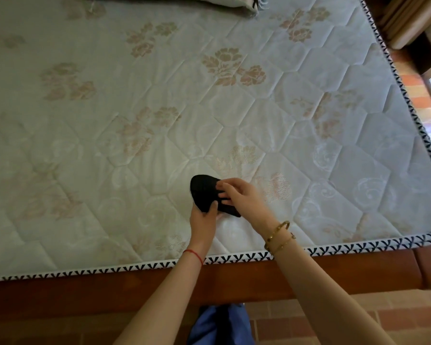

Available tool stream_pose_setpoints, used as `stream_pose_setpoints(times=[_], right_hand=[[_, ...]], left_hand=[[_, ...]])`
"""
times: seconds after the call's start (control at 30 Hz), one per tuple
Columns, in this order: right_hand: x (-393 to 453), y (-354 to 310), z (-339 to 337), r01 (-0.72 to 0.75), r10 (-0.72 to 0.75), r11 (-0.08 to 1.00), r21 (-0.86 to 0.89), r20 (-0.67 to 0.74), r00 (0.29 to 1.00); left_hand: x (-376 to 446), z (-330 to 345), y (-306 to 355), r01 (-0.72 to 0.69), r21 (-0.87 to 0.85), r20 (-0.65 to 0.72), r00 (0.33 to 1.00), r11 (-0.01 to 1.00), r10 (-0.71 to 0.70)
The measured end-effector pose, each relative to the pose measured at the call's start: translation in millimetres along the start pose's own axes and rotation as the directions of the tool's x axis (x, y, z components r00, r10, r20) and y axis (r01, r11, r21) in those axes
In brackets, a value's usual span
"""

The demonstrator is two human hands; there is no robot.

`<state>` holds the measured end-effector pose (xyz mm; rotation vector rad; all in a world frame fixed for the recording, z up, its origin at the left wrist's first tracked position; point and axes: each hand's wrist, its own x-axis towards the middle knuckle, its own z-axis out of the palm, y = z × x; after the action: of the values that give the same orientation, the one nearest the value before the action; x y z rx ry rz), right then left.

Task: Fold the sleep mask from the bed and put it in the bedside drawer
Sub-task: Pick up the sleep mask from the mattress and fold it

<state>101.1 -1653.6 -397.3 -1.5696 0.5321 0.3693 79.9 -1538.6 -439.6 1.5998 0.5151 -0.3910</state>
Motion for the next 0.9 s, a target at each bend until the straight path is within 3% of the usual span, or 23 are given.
stream_pose_setpoints(times=[0.13, 0.4, 0.53, 0.7, 0.8, 0.9], right_hand=[[4, 38, 5, -0.035, 0.04, 0.978, -0.207, 0.02, 0.999], [9, 68, 27, -0.221, 0.229, 0.973, -0.071, 0.135, 0.964], [10, 68, 24, -0.243, 0.242, 0.968, 0.062, 0.027, 0.97], [7, 72, 6, -0.044, -0.005, 0.989, -0.141, -0.328, 0.945], [8, 82, -3, 0.026, -0.162, 0.915, -0.403, -0.306, 0.938], [9, 92, -7, 0.186, -0.421, 0.623, -0.76, -0.125, 0.898]], left_hand=[[10, -23, -23, 0.063, 0.117, -0.018, 0.998, 0.991, -0.061], [8, -36, -38, -0.08, 0.258, 0.131, 0.99, 0.963, 0.047], [5, -32, -35, -0.236, 0.422, 0.265, 0.955, 0.875, 0.13], [7, -27, -40, -0.351, 0.622, 0.359, 0.922, 0.7, 0.144], [11, -22, -36, -0.373, 0.635, 0.312, 0.925, 0.676, 0.217], [17, -20, -34, -0.405, 0.665, 0.306, 0.914, 0.628, 0.266]])
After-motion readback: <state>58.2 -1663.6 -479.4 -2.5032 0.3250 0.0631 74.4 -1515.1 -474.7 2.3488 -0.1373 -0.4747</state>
